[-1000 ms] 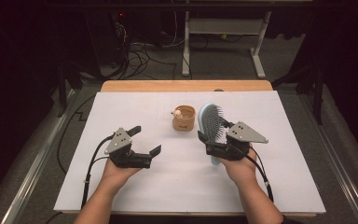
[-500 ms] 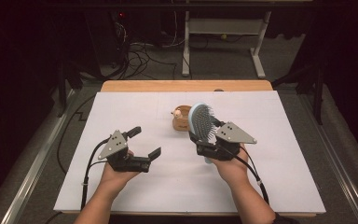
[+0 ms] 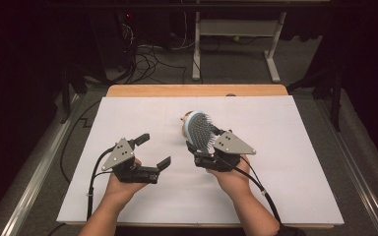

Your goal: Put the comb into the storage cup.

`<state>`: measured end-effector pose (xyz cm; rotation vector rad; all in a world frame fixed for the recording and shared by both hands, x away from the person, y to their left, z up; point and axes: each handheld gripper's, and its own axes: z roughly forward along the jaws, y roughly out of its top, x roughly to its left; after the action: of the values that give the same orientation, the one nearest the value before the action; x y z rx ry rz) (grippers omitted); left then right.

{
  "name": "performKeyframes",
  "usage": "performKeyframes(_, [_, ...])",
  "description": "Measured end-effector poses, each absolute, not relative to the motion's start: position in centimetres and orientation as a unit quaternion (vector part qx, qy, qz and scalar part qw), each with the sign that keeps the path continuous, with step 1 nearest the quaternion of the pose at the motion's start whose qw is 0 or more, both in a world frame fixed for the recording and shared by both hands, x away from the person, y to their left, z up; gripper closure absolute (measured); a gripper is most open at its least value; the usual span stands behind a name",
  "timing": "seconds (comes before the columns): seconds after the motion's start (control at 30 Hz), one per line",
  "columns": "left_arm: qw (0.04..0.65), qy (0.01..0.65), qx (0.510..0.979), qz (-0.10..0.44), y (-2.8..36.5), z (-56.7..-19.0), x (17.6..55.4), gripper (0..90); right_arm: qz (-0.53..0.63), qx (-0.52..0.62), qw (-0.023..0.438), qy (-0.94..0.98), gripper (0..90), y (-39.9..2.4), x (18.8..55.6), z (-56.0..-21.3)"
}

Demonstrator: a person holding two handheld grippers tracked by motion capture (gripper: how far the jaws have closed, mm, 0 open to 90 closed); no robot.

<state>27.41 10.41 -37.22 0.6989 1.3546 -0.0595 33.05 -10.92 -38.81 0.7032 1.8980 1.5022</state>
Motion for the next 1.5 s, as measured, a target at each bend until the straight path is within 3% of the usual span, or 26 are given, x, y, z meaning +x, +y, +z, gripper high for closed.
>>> performKeyframes(1.5, [0.724,0.615,0.309,-0.034,10.7,-35.5,26.8,0.8,0.587,0.213,0.272,0.732,20.5,-4.1,31.3,-40.1])
